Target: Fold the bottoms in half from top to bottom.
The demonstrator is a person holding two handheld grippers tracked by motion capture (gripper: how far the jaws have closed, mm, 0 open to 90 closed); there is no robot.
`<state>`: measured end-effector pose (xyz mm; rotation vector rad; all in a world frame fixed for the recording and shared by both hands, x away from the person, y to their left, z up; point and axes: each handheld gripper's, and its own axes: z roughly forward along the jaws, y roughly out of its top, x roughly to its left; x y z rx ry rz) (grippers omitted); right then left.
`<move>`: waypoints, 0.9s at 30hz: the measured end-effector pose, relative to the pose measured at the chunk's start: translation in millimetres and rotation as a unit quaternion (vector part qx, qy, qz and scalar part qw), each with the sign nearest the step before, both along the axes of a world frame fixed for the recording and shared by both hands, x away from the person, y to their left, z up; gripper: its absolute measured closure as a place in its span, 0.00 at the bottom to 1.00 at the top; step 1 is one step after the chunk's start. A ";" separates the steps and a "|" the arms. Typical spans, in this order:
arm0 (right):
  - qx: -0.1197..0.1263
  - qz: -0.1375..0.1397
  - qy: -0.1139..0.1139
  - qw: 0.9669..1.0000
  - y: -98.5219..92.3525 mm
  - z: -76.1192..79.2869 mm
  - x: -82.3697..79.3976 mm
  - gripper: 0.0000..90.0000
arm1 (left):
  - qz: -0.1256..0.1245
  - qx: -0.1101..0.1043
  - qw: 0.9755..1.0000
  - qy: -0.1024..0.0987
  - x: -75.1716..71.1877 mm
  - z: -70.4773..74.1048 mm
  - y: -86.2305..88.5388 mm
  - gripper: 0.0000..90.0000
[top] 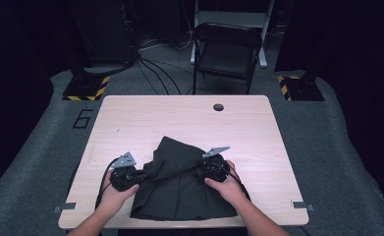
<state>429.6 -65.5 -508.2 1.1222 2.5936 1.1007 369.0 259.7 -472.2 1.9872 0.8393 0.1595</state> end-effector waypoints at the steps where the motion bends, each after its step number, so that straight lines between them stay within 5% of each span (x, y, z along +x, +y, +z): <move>1: 0.000 0.002 -0.001 1.000 -0.8 0.4 1.5 0.50 | 0.000 0.000 1.000 0.003 -1.2 -3.2 -0.3 0.95; 6: 0.001 0.001 0.026 1.000 -5.3 10.0 0.8 0.51 | -0.019 0.019 0.999 0.020 -5.6 -20.1 -3.5 0.95; 13: 0.015 0.004 -0.003 1.000 -10.3 31.9 -4.2 0.47 | -0.032 0.026 0.998 0.044 -2.8 -30.9 -5.8 0.94; 22: 0.038 0.004 -0.035 0.999 3.2 46.2 11.1 0.32 | -0.031 0.037 0.998 0.032 -5.1 -34.1 -8.9 0.94; 27: 0.046 0.012 -0.016 0.999 15.2 44.9 24.3 0.21 | -0.032 0.045 0.998 0.024 -6.6 -34.7 -10.0 0.94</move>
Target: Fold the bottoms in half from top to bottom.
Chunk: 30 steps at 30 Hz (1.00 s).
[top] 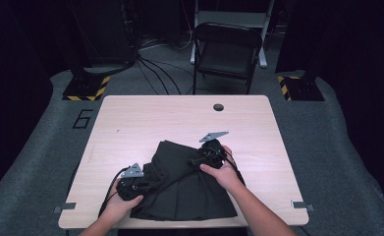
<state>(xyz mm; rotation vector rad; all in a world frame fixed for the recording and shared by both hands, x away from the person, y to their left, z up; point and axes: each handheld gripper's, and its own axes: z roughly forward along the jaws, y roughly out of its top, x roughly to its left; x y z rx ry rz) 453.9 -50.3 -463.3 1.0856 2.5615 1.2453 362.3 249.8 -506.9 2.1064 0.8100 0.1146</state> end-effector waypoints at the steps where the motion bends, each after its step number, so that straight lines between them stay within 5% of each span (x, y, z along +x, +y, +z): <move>1: 0.000 0.004 -0.002 1.000 2.5 -0.3 3.2 0.19 | -0.001 0.000 1.000 -0.001 -0.2 -0.1 -0.2 0.94; 7: -0.001 0.016 0.000 1.000 17.3 -0.8 20.1 0.07 | -0.003 0.003 1.000 -0.008 -0.2 -1.0 0.4 0.94; 13: 0.013 0.029 0.016 0.999 24.9 -4.6 31.8 0.06 | -0.005 0.002 1.000 -0.004 -0.3 -0.9 1.0 0.94; 18: 0.001 0.034 0.030 0.999 28.5 -13.7 35.4 0.08 | -0.008 0.000 1.000 -0.003 0.4 -1.3 1.9 0.94; 24: 0.002 0.040 0.033 0.999 26.0 -10.2 34.1 0.23 | -0.005 -0.004 1.000 -0.002 0.3 -1.5 1.7 0.94; 30: 0.003 0.052 0.016 0.999 17.4 1.6 25.6 0.52 | -0.001 -0.015 1.000 0.008 -0.3 0.2 2.6 0.89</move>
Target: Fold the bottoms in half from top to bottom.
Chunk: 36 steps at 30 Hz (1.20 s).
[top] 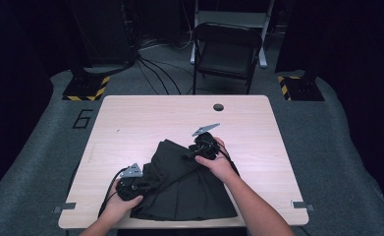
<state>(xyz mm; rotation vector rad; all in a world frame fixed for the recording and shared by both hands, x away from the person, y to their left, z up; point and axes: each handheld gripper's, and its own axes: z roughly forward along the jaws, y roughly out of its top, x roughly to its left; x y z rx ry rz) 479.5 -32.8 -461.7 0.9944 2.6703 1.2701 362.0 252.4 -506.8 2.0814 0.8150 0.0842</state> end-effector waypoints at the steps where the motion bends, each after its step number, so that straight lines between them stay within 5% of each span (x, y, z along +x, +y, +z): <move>1: 0.002 0.006 -0.003 1.000 -1.6 2.8 -2.2 0.58 | -0.005 0.002 1.000 0.000 0.1 1.2 0.4 0.87; 6: -0.002 0.016 -0.023 1.000 -4.9 11.1 -9.2 0.85 | 0.011 -0.012 1.000 0.010 -3.3 7.1 -0.9 0.78; 12: 0.009 0.020 -0.038 0.999 -8.6 14.6 -18.6 0.87 | 0.024 -0.016 1.000 0.012 -4.7 15.5 7.3 0.72; 19: 0.029 0.029 -0.041 0.998 -23.0 11.7 -34.0 0.87 | 0.005 0.014 0.999 0.044 -3.9 6.1 7.6 0.83; 26: 0.034 0.041 -0.046 0.998 -41.7 7.4 -59.9 0.86 | 0.010 0.012 0.999 0.039 -4.1 6.4 7.1 0.81; 36: -0.009 0.060 -0.031 0.998 -59.6 -15.3 -87.8 0.81 | 0.016 0.001 0.999 0.038 -1.4 11.2 6.4 0.75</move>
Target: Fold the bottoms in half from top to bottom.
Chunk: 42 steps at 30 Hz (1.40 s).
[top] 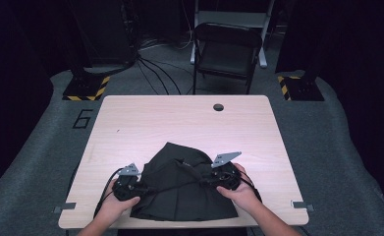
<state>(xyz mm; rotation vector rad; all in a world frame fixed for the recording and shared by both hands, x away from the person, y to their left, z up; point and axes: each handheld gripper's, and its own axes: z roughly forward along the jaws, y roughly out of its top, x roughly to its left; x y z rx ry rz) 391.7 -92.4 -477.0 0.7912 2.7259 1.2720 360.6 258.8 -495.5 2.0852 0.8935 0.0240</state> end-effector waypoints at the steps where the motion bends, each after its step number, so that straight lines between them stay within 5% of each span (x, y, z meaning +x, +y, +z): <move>1: -0.002 0.002 0.004 1.000 -1.3 -5.8 0.3 0.80 | 0.003 -0.001 1.000 -0.003 0.1 2.0 -0.1 0.70; 5: -0.014 0.004 0.010 1.000 0.3 -16.3 -2.0 0.79 | 0.015 -0.008 0.999 -0.032 4.3 18.2 2.0 0.59; 11: -0.021 0.003 0.018 1.000 0.9 -23.8 -4.2 0.78 | 0.033 -0.029 0.999 -0.030 12.5 27.4 6.9 0.50; 25: -0.015 -0.001 0.025 1.000 -1.5 -27.1 -4.3 0.77 | 0.050 -0.027 0.996 -0.071 26.8 76.0 17.2 0.46; 34: -0.014 -0.007 0.029 0.999 -1.4 -27.1 -5.8 0.77 | 0.080 -0.012 0.996 -0.046 61.4 54.7 7.4 0.46; 42: -0.012 -0.008 0.033 0.999 -2.3 -28.3 -6.6 0.75 | 0.091 -0.004 0.996 0.000 58.1 29.9 2.8 0.47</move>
